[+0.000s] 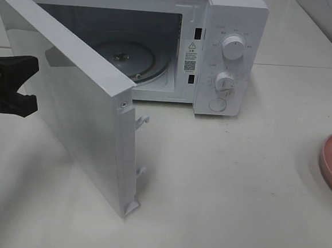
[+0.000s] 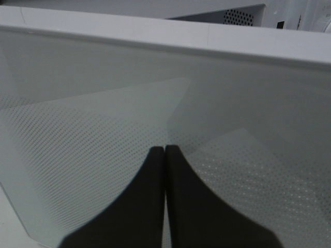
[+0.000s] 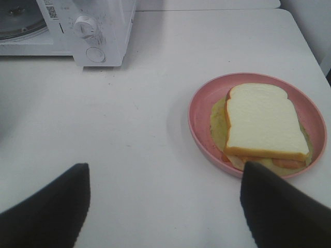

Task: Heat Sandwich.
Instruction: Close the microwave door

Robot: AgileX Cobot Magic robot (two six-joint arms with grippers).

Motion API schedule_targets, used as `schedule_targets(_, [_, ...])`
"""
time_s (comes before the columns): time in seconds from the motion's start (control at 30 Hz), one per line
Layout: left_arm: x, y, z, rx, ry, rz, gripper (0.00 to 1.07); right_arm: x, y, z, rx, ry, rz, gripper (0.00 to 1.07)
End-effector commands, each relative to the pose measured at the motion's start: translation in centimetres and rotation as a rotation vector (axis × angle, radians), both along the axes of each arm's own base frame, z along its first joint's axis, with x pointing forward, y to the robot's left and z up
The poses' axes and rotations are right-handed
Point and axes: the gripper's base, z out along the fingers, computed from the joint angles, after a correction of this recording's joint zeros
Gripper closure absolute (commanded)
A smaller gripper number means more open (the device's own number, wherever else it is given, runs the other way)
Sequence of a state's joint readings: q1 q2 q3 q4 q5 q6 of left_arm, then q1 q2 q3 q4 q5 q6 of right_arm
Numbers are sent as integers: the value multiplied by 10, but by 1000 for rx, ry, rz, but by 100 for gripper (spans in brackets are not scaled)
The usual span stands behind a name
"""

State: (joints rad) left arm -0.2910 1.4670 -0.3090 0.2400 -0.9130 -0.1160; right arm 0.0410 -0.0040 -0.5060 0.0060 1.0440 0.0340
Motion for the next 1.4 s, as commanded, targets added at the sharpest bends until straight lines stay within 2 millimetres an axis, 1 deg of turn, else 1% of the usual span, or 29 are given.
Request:
schedule_targets(0.03, [4, -3, 0, -12, 1, -7, 106, -3, 0, 0, -1, -31, -3, 31])
schedule_targets(0.13, [6, -11, -7, -4, 27, -36, 106, -3, 0, 0, -1, -31, -3, 31])
schedule_targets(0.2, [7, -15, -8, -7, 30, -45, 106, -3, 0, 0, -1, -31, -3, 31])
schedule_targets(0.23, [7, -19, -8, -12, 31, -53, 106, -3, 0, 0, -1, -31, -3, 31])
schedule_targets(0.27, [8, -27, -7, -14, 24, -65, 106, -3, 0, 0, -1, -31, -3, 31])
schedule_targets(0.33, [9, -30, -6, -14, 20, -66, 106, -3, 0, 0, -1, -31, -3, 31])
schedule_targets(0.4, [12, -40, -6, -16, 12, -74, 106, -3, 0, 0, -1, -31, -3, 31])
schedule_targets(0.5, [15, -44, -6, -25, 17, -71, 106, -3, 0, 0, -1, -31, -3, 31])
schedule_targets(0.6, [20, -56, -6, -34, 18, -90, 106, -3, 0, 0, -1, -31, -3, 31])
schedule_targets(0.63, [20, -56, -6, -34, 18, -90, 106, -3, 0, 0, -1, -31, -3, 31])
schedule_targets(0.77, [26, -69, -5, -57, 17, -78, 106, -3, 0, 0, -1, -31, -3, 31])
schedule_targets(0.8, [26, -69, -5, -57, 17, -78, 106, -3, 0, 0, -1, -31, -3, 31])
schedule_targets(0.87, [31, -78, -5, -66, 23, -75, 106, -3, 0, 0, -1, -31, -3, 31])
schedule_targets(0.97, [34, -83, -5, -72, 24, -74, 106, -3, 0, 0, -1, -31, -3, 31])
schedule_targets(1.07, [42, -92, -5, -98, 30, -49, 106, -3, 0, 0, -1, -31, -3, 31])
schedule_targets(1.1, [42, -92, -5, -98, 30, -49, 106, -3, 0, 0, -1, -31, -3, 31])
schedule_targets(1.2, [49, -103, -4, -100, 21, -54, 106, -3, 0, 0, -1, -31, -3, 31])
schedule_targets(1.27, [51, -105, -3, -100, 16, -53, 106, -3, 0, 0, -1, -31, -3, 31])
schedule_targets(1.3, [55, -111, -3, -104, 14, -58, 106, -3, 0, 0, -1, -31, -3, 31])
schedule_targets(1.4, [61, -117, -2, -111, 9, -58, 106, -3, 0, 0, -1, -31, -3, 31])
